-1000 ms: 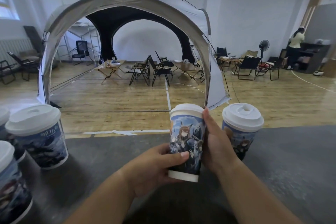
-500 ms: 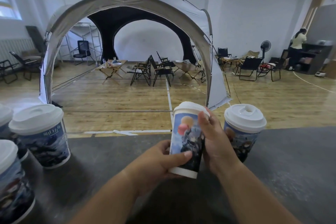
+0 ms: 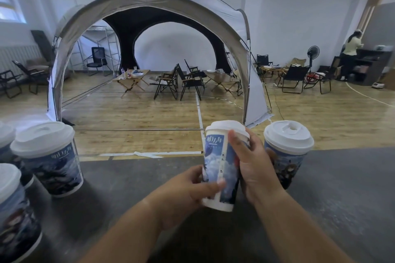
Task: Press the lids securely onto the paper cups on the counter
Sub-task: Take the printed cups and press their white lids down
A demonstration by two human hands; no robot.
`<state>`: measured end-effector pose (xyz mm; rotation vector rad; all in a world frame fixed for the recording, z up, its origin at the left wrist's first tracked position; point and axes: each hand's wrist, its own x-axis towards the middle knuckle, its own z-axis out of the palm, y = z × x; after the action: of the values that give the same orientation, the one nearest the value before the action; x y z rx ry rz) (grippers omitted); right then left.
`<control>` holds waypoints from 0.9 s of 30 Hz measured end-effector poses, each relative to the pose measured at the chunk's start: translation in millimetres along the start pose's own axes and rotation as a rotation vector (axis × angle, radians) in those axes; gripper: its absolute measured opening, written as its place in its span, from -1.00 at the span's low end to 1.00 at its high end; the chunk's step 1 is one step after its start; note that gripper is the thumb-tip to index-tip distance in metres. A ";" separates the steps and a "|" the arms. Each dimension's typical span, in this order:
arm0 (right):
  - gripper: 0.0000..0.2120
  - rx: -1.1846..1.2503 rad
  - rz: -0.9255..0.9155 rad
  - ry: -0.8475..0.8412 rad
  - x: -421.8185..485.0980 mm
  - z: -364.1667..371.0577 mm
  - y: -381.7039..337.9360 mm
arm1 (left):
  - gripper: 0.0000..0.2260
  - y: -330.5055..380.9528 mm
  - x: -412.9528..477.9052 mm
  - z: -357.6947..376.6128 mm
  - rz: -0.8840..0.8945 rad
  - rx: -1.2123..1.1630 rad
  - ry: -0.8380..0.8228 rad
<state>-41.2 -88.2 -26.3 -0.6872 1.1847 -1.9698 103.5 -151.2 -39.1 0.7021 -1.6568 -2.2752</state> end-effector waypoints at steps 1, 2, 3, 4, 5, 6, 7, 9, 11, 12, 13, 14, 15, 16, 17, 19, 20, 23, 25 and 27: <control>-0.33 0.042 0.037 -0.039 0.6 -1.7 1.1 | -0.47 2.0 -1.9 0.6 -0.024 -0.083 -0.050; -0.25 0.104 0.094 -0.101 1.1 -3.5 0.8 | -0.53 3.0 -3.6 0.0 -0.038 -0.152 -0.099; -0.21 0.150 0.151 -0.145 0.9 -4.0 -0.1 | -0.57 4.4 -5.3 0.0 -0.042 -0.187 -0.132; -0.22 0.176 0.182 -0.169 -0.1 -3.7 -2.0 | -0.59 5.6 -6.2 -0.1 -0.038 -0.190 -0.139; -0.25 0.174 0.182 -0.166 -0.6 -4.0 -2.4 | -0.58 6.5 -6.2 0.4 -0.032 -0.178 -0.132; -0.25 0.147 0.156 -0.146 0.7 -4.6 -0.8 | -0.58 5.9 -5.1 1.7 -0.020 -0.154 -0.109; -0.23 0.100 0.111 -0.116 2.0 -4.4 1.3 | -0.57 5.8 -4.3 3.1 -0.005 -0.107 -0.062; -0.16 0.023 0.019 -0.040 2.5 -2.3 3.4 | -0.51 4.3 -2.1 4.4 0.016 0.012 0.044; -0.21 0.031 -0.006 -0.003 3.5 -3.3 3.9 | -0.54 4.3 -2.2 3.5 0.024 0.007 0.044; -0.26 0.078 0.014 -0.026 2.6 -3.0 2.2 | -0.58 5.4 -3.2 3.2 0.012 -0.061 0.003; -0.28 0.137 0.049 -0.069 2.0 -3.3 0.9 | -0.60 6.4 -4.7 2.5 -0.003 -0.130 -0.053; -0.25 0.183 0.087 -0.111 2.0 -3.8 -0.3 | -0.60 6.6 -5.3 0.4 -0.012 -0.172 -0.093; -0.21 0.202 0.113 -0.138 1.9 -5.1 -0.4 | -0.60 8.1 -6.8 0.6 -0.016 -0.181 -0.115; -0.18 0.207 0.125 -0.150 2.2 -5.6 0.0 | -0.59 8.3 -6.5 -0.3 -0.012 -0.170 -0.109; -0.16 0.195 0.119 -0.146 2.2 -6.0 1.0 | -0.60 8.4 -6.0 -0.1 -0.005 -0.150 -0.091; -0.10 0.106 0.077 -0.122 2.4 -6.2 3.0 | -0.52 7.1 -3.6 1.1 0.016 -0.051 0.006; -0.08 0.061 0.055 -0.094 2.0 -5.5 2.6 | -0.45 6.2 -2.6 0.5 0.021 0.008 0.043; -0.20 0.075 0.058 -0.047 1.2 -5.9 0.9 | -0.49 6.2 -4.5 0.0 0.007 -0.041 -0.007; -0.29 0.184 0.109 -0.120 -0.5 -5.7 -1.2 | -0.51 8.3 -7.6 -0.4 -0.030 -0.197 -0.106; -0.29 0.222 0.138 -0.160 -0.8 -6.6 -2.0 | -0.53 9.1 -7.8 -2.2 -0.035 -0.231 -0.144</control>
<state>-46.3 -83.5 -27.5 -0.6184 0.8788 -1.8582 110.5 -152.4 -29.2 0.5299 -1.4150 -2.5416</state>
